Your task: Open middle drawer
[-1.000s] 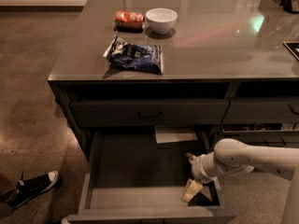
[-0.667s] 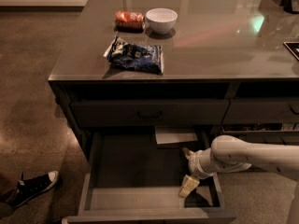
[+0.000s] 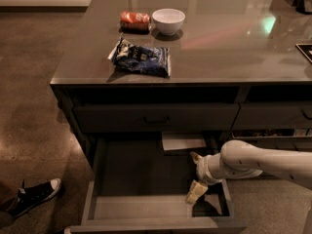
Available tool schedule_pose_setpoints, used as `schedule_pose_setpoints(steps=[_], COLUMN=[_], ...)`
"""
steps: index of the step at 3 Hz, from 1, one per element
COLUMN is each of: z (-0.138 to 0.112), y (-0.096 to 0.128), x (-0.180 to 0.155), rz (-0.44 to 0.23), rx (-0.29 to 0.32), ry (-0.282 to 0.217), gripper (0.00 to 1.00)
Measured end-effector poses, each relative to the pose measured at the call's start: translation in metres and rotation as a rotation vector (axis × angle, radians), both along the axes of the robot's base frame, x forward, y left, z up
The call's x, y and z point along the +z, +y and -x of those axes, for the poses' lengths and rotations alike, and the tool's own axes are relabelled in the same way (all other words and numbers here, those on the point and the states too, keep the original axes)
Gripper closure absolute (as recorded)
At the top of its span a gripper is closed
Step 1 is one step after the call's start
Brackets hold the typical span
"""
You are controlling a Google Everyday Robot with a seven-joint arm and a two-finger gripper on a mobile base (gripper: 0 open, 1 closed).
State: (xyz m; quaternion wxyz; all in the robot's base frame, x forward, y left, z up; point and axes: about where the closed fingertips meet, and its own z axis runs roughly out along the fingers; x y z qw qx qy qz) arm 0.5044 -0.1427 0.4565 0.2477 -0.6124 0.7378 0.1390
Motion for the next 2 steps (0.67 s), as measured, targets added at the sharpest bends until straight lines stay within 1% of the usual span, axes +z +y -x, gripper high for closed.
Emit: schedule_pose_setpoints(steps=[1,2], z=[0.001,-0.001], y=[-0.003,-0.019], x=[0.001,0.018], rz=[-0.027,-0.052], rx=[0.016,0.026], ry=[0.017,0.019], gripper=[0.00,0.00])
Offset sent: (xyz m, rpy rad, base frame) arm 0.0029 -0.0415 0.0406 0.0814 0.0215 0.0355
